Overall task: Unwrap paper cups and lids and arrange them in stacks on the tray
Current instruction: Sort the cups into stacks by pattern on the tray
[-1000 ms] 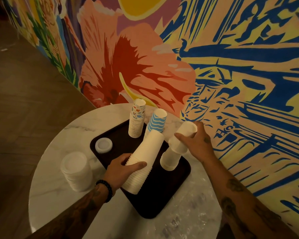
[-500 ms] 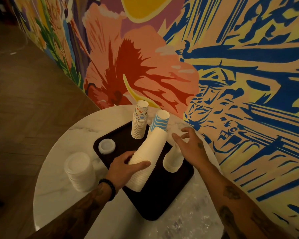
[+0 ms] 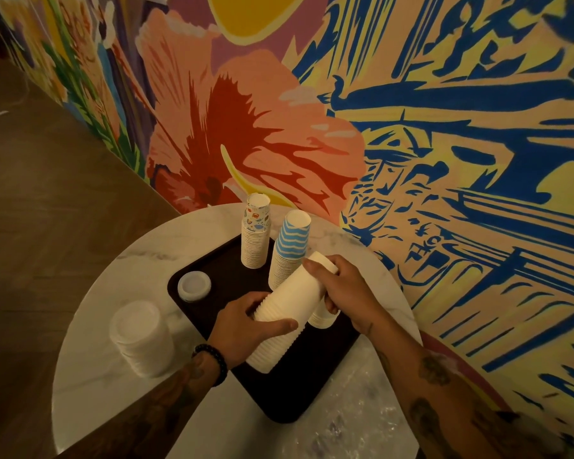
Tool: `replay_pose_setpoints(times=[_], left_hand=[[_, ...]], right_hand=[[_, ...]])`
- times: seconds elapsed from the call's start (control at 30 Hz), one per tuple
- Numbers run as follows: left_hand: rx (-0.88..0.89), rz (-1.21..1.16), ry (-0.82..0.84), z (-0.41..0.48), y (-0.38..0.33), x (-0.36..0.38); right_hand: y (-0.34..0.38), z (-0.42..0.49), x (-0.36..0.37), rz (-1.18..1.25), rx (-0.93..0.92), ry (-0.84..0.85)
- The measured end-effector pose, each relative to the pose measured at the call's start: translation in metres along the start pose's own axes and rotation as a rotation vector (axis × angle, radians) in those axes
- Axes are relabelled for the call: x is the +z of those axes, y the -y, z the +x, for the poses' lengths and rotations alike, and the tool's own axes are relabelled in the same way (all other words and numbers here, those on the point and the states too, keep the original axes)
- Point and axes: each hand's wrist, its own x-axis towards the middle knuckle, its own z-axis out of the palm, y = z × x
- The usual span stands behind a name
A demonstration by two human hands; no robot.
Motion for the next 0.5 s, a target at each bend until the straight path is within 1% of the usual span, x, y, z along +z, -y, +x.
replay_pose_setpoints(times=[0.23, 0.33, 0.43, 0.5], left_hand=[[-0.054, -0.059, 0.045, 0.003, -0.003, -0.001], [-0.121, -0.12, 0.051, 0.003, -0.001, -0.002], [-0.174, -0.134, 0.065, 0.0, 0.005, -0.004], [-0.214, -0.149, 0.054, -0.002, 0.01, -0.005]], right_hand=[[0.0, 0.004, -0.001, 0.048, 0.036, 0.014], [0.002, 0.006, -0.002, 0.115, 0.041, -0.006], [0.009, 0.009, -0.012, 0.154, 0.026, -0.082], [0.016, 0.014, -0.024, 0.128, -0.029, -0.187]])
